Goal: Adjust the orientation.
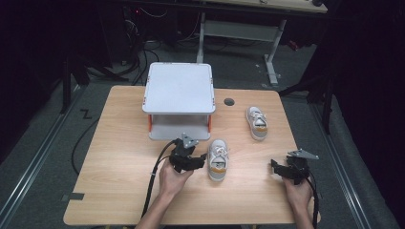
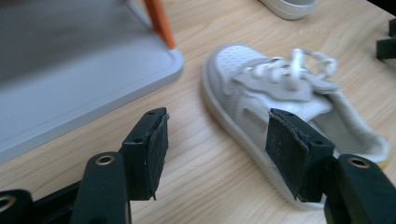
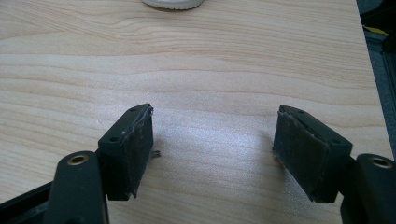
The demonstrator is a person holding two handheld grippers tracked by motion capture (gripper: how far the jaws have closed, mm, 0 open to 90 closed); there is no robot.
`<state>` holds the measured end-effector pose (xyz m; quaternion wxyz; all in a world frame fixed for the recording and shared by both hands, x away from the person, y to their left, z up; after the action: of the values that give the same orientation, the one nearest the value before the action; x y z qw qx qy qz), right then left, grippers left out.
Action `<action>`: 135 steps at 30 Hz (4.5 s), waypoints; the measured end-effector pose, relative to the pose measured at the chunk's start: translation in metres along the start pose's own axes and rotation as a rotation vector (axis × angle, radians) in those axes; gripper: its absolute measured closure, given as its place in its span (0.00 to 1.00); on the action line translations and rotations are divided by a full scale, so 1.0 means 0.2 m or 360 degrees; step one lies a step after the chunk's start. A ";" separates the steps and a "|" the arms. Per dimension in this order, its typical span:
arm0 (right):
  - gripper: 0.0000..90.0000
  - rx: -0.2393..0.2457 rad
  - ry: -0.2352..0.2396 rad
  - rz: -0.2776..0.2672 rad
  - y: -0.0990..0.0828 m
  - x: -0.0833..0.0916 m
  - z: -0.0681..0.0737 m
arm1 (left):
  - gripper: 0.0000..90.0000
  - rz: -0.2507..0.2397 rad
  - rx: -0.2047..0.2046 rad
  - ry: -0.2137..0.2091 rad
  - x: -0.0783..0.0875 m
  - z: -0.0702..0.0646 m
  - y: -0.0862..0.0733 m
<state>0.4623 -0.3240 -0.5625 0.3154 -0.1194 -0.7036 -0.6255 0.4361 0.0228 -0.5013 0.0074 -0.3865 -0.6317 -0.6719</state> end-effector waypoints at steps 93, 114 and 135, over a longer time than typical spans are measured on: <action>0.78 0.0220 0.0248 0.0343 0.65 -0.48 0.27 | 0.37 0.0049 0.0122 0.0467 0.03 0.65 -0.32; 0.91 0.0162 0.0292 0.0191 0.69 -0.41 0.24 | 0.37 0.0048 0.0127 0.0468 0.03 0.65 -0.32; 0.90 0.0199 0.0482 0.0075 0.57 -0.01 0.30 | 0.37 0.0049 0.0121 0.0466 0.03 0.65 -0.32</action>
<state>0.5099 -0.2457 -0.4737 0.4392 -0.0202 -0.6825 -0.5838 0.4660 0.1497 -0.5654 0.1245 -0.2933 -0.6430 -0.6964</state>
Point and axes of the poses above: each handheld gripper's, and its own axes: x roughly backward along the jaws, y roughly out of its top, z roughly to its left, the point moved 9 cm from there along -x, roughly forward along the jaws, and after that the axes turned 7 degrees about -z, right-handed, at the moved point
